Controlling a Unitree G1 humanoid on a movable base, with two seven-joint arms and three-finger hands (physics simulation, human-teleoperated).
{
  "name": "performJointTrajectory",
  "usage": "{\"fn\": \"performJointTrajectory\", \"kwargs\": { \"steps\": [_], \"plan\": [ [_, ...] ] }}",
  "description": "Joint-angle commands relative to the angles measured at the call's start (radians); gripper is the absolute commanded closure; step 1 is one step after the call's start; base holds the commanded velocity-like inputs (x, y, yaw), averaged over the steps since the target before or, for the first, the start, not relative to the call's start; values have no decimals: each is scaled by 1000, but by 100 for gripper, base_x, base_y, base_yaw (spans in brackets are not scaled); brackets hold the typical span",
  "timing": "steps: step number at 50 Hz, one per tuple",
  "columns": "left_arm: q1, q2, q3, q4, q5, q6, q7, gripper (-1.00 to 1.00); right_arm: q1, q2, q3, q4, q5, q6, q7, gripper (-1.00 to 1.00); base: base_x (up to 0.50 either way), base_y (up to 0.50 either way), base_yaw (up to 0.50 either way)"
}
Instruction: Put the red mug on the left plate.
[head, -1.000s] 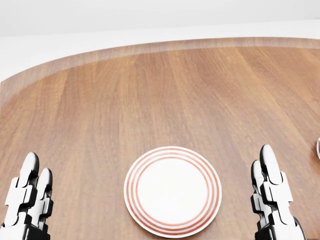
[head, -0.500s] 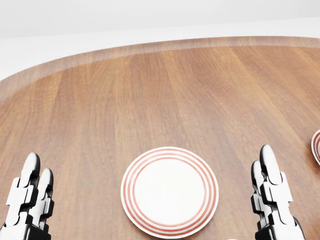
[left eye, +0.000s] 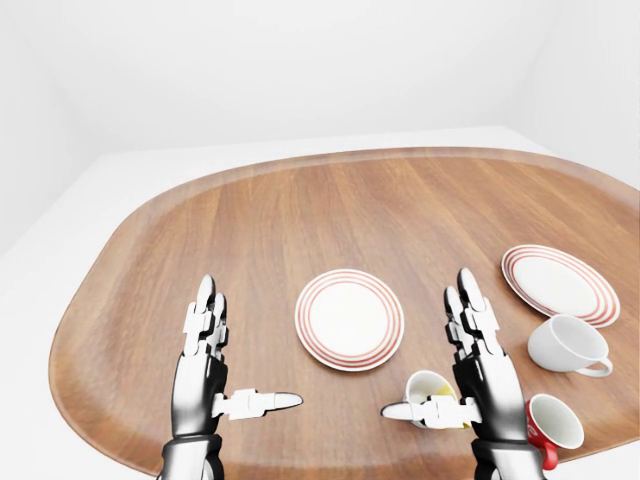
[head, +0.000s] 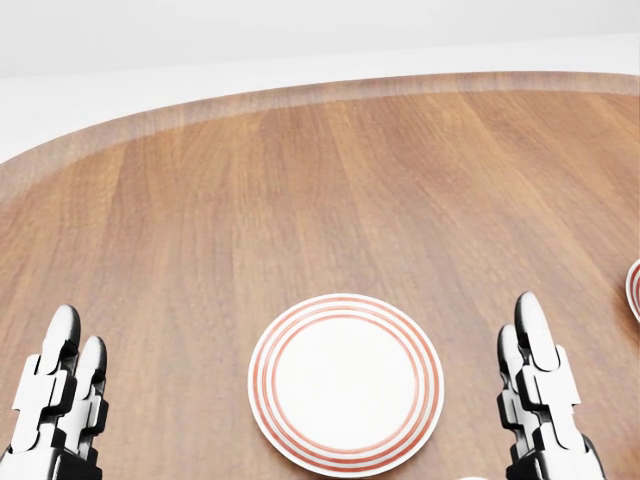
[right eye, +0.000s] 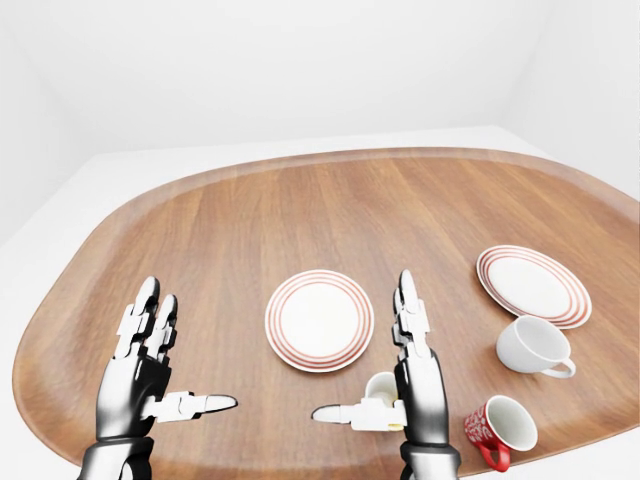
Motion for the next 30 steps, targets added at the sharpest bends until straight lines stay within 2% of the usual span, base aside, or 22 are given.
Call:
{"fn": "performJointTrajectory", "kwargs": {
  "steps": [1,7,13,14,15,17,18,20,21,23,24,26,28,30],
  "plan": [
    [-3,0,-1,0,2,0,1,-100,2,-2,0,3,8,0,4,-100,17,-2,0],
    [-4,0,-1,-1,2,0,1,-100,-5,1,-3,4,10,0,6,-100,17,-2,0],
    [-1,0,0,-1,0,0,1,-100,-14,20,-29,3,0,0,-14,-100,50,-7,0],
    [-4,-1,2,0,4,0,4,-100,-58,25,-46,14,38,0,4,-100,49,10,0],
    [-8,-3,8,2,-4,0,4,-100,-107,29,-64,13,44,36,22,-100,0,0,0],
    [-5,-5,12,1,-7,0,2,-100,-170,48,-88,5,2,142,32,-100,0,0,0],
    [0,-6,9,-1,-2,0,2,-100,-221,45,-90,-41,-87,175,36,-100,0,0,0],
    [-3,-7,7,-1,2,0,3,-100,-271,38,-78,-108,-227,175,77,-100,0,0,0],
    [-12,-7,8,3,5,0,5,-100,-340,13,-69,-137,-373,175,117,-100,0,0,0],
    [-12,-7,7,3,6,0,6,-100,-406,13,-73,-144,-522,175,200,-100,0,0,0],
    [-9,-8,6,1,8,0,8,-100,-458,17,-95,-161,-592,175,250,-100,0,0,0],
    [-1,-6,6,-3,7,0,9,-100,-576,1,-134,-195,-729,175,420,-100,0,0,0],
    [-4,-6,12,-1,2,0,9,-100,-644,-3,-173,-169,-826,175,512,-100,0,0,0],
    [-5,-9,15,-1,0,0,8,-100,-694,-35,-214,-104,-947,175,574,-100,0,0,0]
  ]
}}
